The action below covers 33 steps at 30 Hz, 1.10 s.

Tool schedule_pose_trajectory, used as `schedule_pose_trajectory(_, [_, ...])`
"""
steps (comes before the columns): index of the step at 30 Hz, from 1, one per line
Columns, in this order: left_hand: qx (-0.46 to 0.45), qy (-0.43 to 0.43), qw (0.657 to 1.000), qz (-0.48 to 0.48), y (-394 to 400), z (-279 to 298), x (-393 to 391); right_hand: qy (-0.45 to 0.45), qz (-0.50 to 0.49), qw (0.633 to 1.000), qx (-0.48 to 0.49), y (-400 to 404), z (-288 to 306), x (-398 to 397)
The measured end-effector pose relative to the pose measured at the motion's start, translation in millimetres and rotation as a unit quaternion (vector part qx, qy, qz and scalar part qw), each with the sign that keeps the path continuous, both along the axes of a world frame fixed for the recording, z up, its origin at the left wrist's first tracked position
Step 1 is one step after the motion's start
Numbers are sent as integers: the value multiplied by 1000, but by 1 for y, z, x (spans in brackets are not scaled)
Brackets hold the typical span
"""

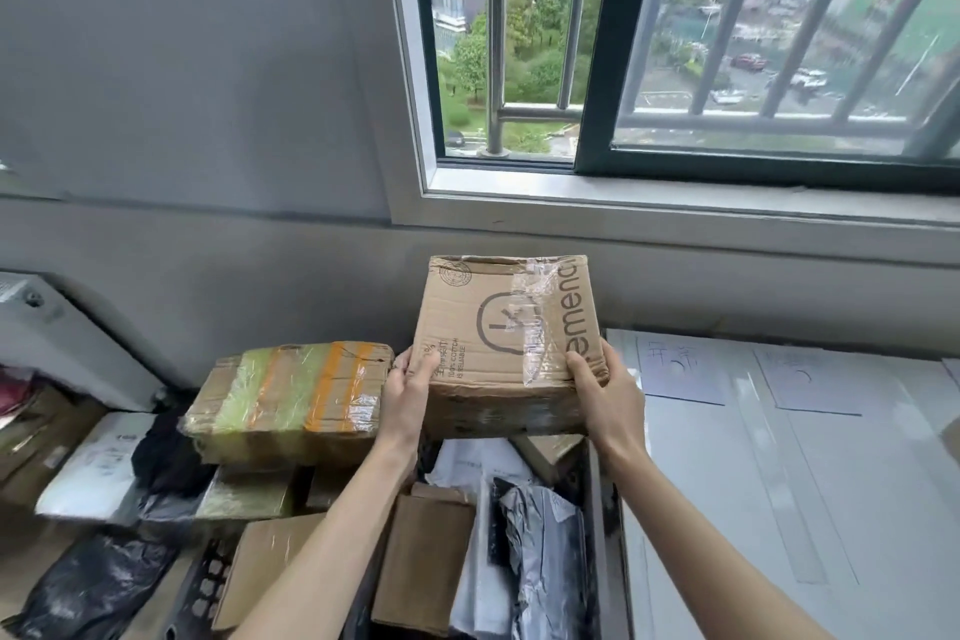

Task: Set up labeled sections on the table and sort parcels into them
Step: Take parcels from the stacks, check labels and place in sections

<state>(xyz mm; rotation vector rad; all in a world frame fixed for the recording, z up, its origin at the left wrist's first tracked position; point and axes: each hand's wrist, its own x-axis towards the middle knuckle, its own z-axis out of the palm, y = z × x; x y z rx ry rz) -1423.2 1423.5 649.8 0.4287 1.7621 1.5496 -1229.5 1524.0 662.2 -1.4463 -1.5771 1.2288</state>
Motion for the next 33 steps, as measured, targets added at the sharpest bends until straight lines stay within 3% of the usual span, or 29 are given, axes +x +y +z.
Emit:
schedule_pose_trajectory(4, [29,5,999,17,-14,35,37,33,21,999,-9,-12,33,30])
schedule_pose_trajectory(9, [62,-33,996,53,-29,35,77,48,18,998,-18,-31,52,73])
schedule_pose_trajectory(13, [101,-55,992,44,-52,79,134,80,-3,997,-19,-46,59,111])
schedule_pose_trajectory(15, [82,-65,992,63,-58,86,157,90,-11,996,-13,-53,66,125])
schedule_pose_trajectory(18, [73,-139,979,129,-50,71,177,111,-25,994,-6,-67,76,135])
schedule_pose_trajectory(20, [74,-209,968,116,-49,80,203,117,-36,992,-7,-76,79,135])
schedule_pose_trajectory(23, [65,-231,968,71,-48,100,236,127,-38,991,-11,-89,81,133])
schedule_pose_trajectory(33, [74,-215,966,122,-31,109,222,124,-6,992,7,-106,89,114])
